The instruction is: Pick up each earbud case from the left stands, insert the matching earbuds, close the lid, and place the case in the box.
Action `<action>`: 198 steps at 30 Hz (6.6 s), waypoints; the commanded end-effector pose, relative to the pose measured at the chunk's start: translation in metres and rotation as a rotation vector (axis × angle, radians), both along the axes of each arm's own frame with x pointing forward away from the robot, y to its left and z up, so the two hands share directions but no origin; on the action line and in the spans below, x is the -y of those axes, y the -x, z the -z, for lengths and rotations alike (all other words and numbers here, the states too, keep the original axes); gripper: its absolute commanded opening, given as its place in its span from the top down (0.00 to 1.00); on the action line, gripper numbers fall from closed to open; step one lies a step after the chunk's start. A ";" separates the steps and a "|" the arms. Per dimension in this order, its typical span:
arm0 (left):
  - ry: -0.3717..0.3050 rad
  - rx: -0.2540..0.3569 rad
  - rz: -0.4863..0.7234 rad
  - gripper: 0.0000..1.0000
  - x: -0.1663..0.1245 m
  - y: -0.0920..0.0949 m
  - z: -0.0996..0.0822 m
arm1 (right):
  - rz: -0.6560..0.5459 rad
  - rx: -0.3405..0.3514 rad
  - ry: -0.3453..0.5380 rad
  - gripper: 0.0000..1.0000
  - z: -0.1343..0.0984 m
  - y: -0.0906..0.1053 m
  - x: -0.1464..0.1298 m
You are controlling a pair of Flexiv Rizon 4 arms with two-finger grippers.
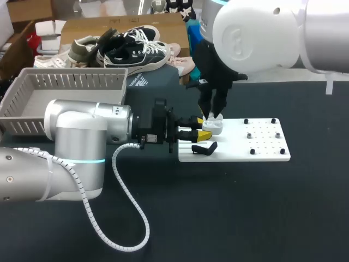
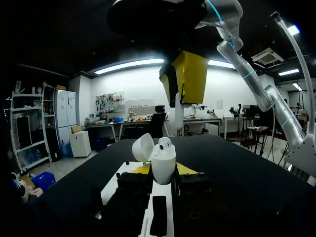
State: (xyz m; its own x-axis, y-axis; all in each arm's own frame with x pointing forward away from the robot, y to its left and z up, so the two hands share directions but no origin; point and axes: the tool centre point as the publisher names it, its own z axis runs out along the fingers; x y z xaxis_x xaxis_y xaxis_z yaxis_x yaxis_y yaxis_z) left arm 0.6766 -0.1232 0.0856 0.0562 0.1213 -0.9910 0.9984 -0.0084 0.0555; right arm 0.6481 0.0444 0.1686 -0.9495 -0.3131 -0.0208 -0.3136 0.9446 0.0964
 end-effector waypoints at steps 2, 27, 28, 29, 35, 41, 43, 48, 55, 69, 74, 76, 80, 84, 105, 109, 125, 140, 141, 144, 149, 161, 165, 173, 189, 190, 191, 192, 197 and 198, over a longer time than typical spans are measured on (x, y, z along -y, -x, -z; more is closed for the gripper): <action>0.002 0.001 -0.003 1.00 0.000 0.001 0.000 | 0.009 0.001 0.015 1.00 0.005 -0.005 -0.003; 0.002 0.001 -0.003 1.00 0.000 0.001 0.000 | 0.049 0.034 0.021 1.00 0.021 -0.015 0.001; 0.002 0.001 -0.003 1.00 0.000 0.001 0.000 | 0.050 0.034 0.021 1.00 0.021 -0.015 0.001; 0.002 0.001 -0.003 1.00 0.000 0.001 0.000 | 0.049 0.033 0.021 1.00 0.021 -0.015 0.001; 0.002 0.001 -0.003 1.00 0.000 0.001 0.000 | 0.046 0.033 0.019 1.00 0.021 -0.016 0.000; 0.002 0.001 -0.003 1.00 0.000 0.001 0.000 | 0.046 0.029 0.019 1.00 0.024 -0.017 -0.001; 0.002 0.001 -0.003 1.00 0.000 0.001 0.000 | 0.046 0.029 0.019 1.00 0.025 -0.018 -0.002; 0.002 0.001 -0.003 1.00 0.000 0.001 0.000 | 0.049 0.029 0.016 1.00 0.026 -0.020 -0.002; 0.002 0.001 -0.003 1.00 0.000 0.001 0.000 | 0.051 0.025 0.016 1.00 0.028 -0.020 -0.003; 0.002 0.001 -0.003 1.00 0.000 0.001 0.000 | 0.059 0.019 0.020 0.94 0.031 -0.019 -0.004; 0.002 0.001 -0.003 1.00 0.000 0.001 0.000 | 0.059 0.018 0.021 0.60 0.031 -0.020 -0.004; 0.002 0.001 -0.003 1.00 0.000 0.001 0.000 | 0.058 0.018 0.021 0.55 0.031 -0.019 -0.005; 0.002 0.001 -0.003 1.00 0.000 0.001 0.000 | 0.057 0.022 0.019 0.52 0.028 -0.018 -0.005; 0.002 0.001 -0.003 1.00 0.000 0.001 0.000 | 0.064 0.033 0.010 0.51 0.017 -0.014 -0.001; 0.002 0.001 -0.003 1.00 0.000 0.001 0.000 | 0.354 0.085 0.042 0.00 0.021 -0.076 0.057; 0.002 0.001 -0.003 1.00 0.000 0.001 0.000 | 0.360 0.071 0.049 0.00 0.030 -0.079 0.059; 0.002 0.001 -0.003 1.00 0.000 0.001 0.000 | 0.336 0.021 0.048 0.00 0.037 -0.057 0.065; 0.002 0.001 -0.003 1.00 0.000 0.001 0.000 | 0.302 0.048 0.016 0.00 0.022 -0.034 0.060; 0.002 0.001 -0.003 1.00 0.000 0.001 0.000 | 0.310 0.063 0.010 0.00 0.020 -0.035 0.062; 0.002 0.001 -0.003 1.00 0.000 0.001 0.000 | 0.344 0.126 -0.026 0.00 0.010 -0.036 0.072; 0.028 -0.006 -0.070 1.00 -0.028 -0.003 -0.015 | 0.376 0.230 -0.107 0.00 -0.004 -0.035 0.089; -0.080 0.009 -0.374 1.00 -0.131 -0.004 -0.045 | 0.406 0.297 -0.201 0.00 -0.014 -0.030 0.104; -0.171 -0.004 -0.539 1.00 -0.172 -0.011 -0.049 | 0.406 0.297 -0.201 0.00 -0.014 -0.030 0.104; -0.314 -0.057 -0.791 1.00 -0.235 -0.036 -0.047 | 0.406 0.297 -0.201 0.00 -0.014 -0.030 0.104; -0.551 -0.154 -0.981 1.00 -0.296 -0.116 -0.032 | 0.406 0.297 -0.201 0.00 -0.014 -0.030 0.104; -0.578 -0.156 -0.982 1.00 -0.299 -0.121 -0.029 | 0.406 0.297 -0.201 0.00 -0.014 -0.030 0.104; -0.615 -0.168 -0.995 1.00 -0.302 -0.125 -0.025 | 0.406 0.297 -0.201 0.00 -0.014 -0.030 0.104; -0.611 -0.188 -1.005 1.00 -0.305 -0.130 -0.021 | 0.406 0.297 -0.201 0.00 -0.014 -0.030 0.104; -0.620 -0.226 -1.020 0.77 -0.311 -0.136 -0.013 | 0.406 0.297 -0.201 0.00 -0.014 -0.030 0.104; -0.620 -0.225 -1.018 0.41 -0.310 -0.136 -0.014 | 0.406 0.297 -0.201 0.00 -0.014 -0.030 0.104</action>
State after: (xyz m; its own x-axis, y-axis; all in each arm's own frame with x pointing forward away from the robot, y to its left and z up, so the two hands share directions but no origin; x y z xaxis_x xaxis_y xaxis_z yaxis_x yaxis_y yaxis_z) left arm 0.8021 0.1948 0.1044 -0.4736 0.4494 -0.7575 0.5631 0.8158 0.1319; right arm 0.6831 -0.0584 0.1828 -0.9431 0.1083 -0.3144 0.0275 0.9677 0.2506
